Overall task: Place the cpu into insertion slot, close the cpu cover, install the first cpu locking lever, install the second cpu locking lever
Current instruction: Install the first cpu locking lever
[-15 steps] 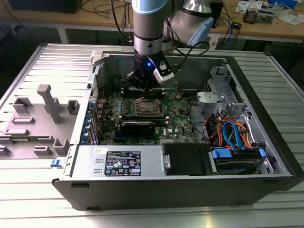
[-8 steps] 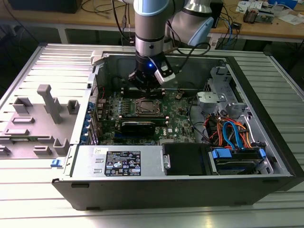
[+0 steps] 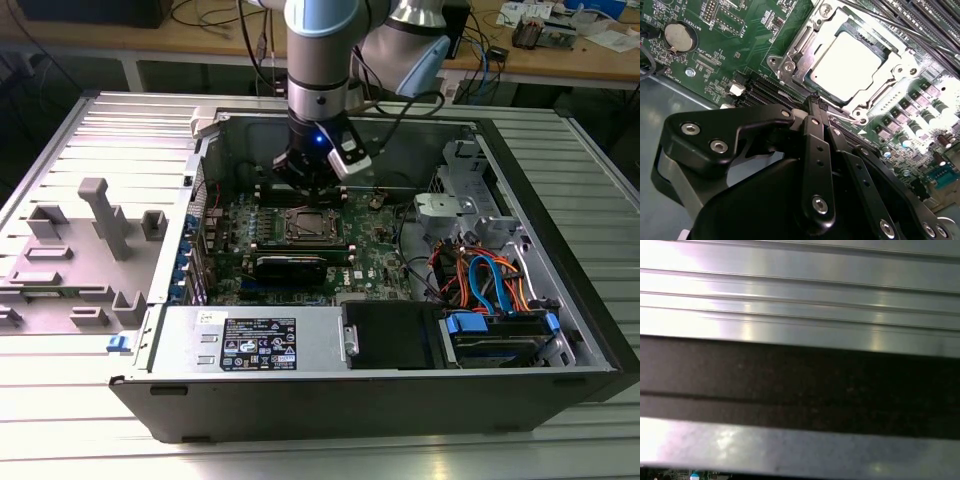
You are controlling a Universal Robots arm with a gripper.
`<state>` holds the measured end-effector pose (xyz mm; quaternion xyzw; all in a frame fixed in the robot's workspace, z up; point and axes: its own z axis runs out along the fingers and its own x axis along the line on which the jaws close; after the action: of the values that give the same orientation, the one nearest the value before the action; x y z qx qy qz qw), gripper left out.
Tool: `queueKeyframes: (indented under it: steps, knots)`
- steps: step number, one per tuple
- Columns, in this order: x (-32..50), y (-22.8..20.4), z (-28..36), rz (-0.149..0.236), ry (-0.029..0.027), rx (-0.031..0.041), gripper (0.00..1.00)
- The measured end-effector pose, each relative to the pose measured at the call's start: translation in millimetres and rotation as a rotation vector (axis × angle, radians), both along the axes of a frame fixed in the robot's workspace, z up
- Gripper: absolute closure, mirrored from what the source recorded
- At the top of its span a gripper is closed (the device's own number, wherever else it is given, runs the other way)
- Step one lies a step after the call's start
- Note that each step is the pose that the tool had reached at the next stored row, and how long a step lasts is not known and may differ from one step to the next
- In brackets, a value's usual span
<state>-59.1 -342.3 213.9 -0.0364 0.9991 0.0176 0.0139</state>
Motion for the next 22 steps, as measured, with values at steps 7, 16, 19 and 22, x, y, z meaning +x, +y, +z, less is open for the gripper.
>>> queueKeyframes:
  steps: [7, 16, 19, 22]
  knots:
    - [4.0, 0.2, -2.7, 0.000, 0.0001, 0.0007, 0.89]
    - [9.4, 0.8, -5.0, 0.000, 0.0000, 0.0074, 0.89]
    - [10.4, 0.9, -5.4, 0.000, 0.0000, 0.0170, 0.89]
    - [10.7, 0.9, -6.2, 0.000, 0.0001, 0.0183, 0.89]
